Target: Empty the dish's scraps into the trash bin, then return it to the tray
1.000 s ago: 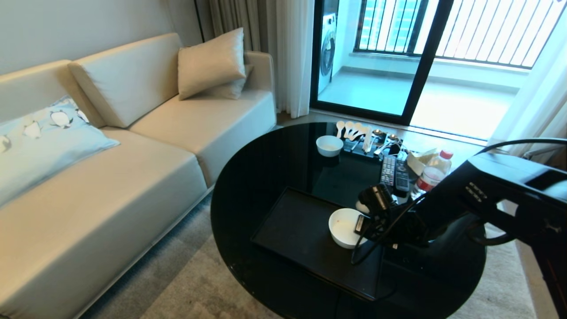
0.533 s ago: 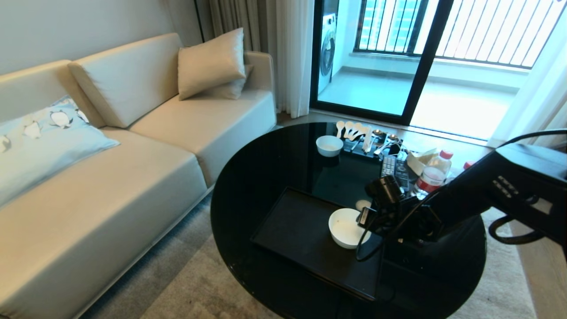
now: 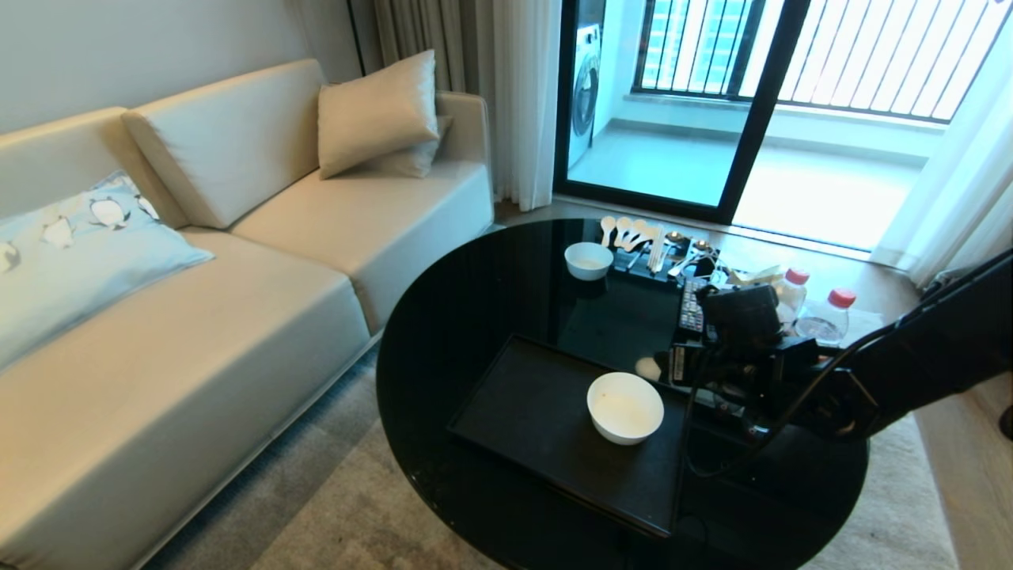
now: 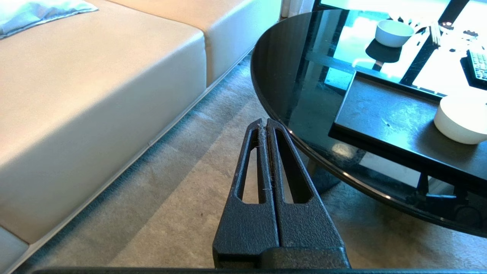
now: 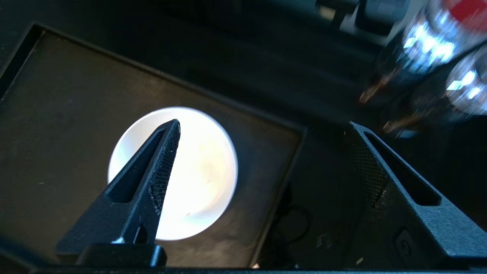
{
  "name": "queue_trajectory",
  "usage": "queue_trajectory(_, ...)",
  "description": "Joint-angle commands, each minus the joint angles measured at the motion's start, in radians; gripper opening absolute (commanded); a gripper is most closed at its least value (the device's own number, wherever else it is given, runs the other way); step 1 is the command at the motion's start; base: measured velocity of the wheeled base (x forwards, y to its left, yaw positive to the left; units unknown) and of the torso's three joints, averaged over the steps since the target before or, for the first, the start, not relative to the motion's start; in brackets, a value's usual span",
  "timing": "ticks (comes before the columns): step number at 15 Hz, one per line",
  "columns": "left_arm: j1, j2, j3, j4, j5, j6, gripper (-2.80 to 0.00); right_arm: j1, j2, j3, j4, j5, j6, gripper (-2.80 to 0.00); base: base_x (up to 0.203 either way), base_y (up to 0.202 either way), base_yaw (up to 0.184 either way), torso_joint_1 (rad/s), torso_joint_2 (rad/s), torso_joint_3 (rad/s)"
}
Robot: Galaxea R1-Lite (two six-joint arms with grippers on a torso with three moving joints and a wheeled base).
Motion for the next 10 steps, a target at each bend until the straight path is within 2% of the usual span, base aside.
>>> queue_trajectory(1, 0.0, 0.0, 0.0, -0.001, 0.0, -0.001, -2.8, -0.042, -0.038, 0.093, -0.219, -0.004, -0.225, 0.0, 0.0, 0.0, 0.0, 0.0, 0.0, 0.0)
queue_trajectory(3, 0.0, 0.0, 0.0, -0.001, 0.0, -0.001, -2.8, -0.087, -0.042, 0.165, -0.435, 0.0, -0.374, 0.0, 0.0, 0.0, 0.0, 0.0, 0.0, 0.0)
queue_trajectory(5, 0.0, 0.0, 0.0, -0.001, 0.0, -0.001, -2.8, -0.116, -0.053, 0.229, -0.564, 0.003, -0.455, 0.0, 0.0, 0.0, 0.0, 0.0, 0.0, 0.0)
queue_trajectory(6, 0.0, 0.0, 0.0, -0.001, 0.0, -0.001, -2.8, -0.118, -0.078, 0.267, -0.586, 0.004, -0.463, -2.8, 0.0, 0.0, 0.0, 0.0, 0.0, 0.0)
queue_trajectory(10, 0.0, 0.0, 0.0, -0.001, 0.0, -0.001, -2.8, -0.118, -0.158, 0.383, -0.671, 0.007, -0.467, -2.8, 0.0, 0.0, 0.0, 0.0, 0.0, 0.0)
